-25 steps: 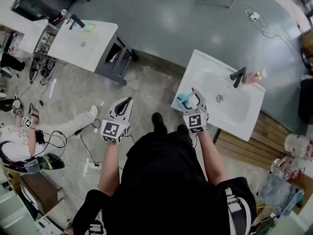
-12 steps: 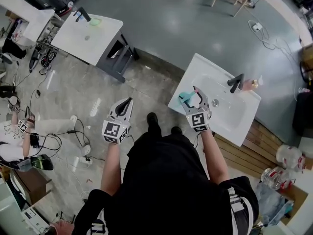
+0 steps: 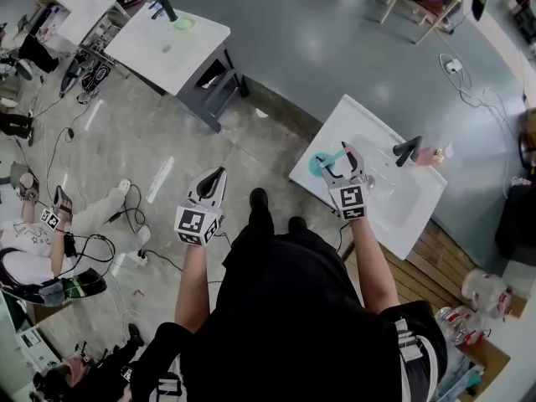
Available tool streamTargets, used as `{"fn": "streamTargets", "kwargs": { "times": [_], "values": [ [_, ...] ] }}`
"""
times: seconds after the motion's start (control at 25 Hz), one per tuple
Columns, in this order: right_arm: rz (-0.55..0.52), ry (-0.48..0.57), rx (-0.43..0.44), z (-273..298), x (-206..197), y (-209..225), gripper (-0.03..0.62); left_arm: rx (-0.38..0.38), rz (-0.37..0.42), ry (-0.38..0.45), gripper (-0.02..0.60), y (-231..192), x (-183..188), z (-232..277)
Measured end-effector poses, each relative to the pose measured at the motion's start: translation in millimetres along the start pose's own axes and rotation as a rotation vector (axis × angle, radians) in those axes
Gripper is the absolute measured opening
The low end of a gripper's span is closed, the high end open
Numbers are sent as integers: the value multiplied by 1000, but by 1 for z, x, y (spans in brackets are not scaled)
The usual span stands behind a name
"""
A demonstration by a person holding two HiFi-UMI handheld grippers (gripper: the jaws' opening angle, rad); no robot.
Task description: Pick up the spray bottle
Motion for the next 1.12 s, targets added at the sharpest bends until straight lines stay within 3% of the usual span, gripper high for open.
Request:
{"fn": "streamTargets", "kwargs": {
  "times": [0.44,1.12],
  "values": [
    [-38,-4,116,-28,-9,-22,344,67,-21,15,28,42,-13,-32],
    [-47,11,158,-84,-34,-14,342,110,-13,15,28,113,-23,-51]
  ]
}}
Point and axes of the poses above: the fingertips, and each gripper's own axes: z forward along the fingers, y to its right, x out of its top, the point moved 7 cm from there along -z, backward along the fingers, and after that the axes turned 6 degrees about y, right-handed, at the moved point
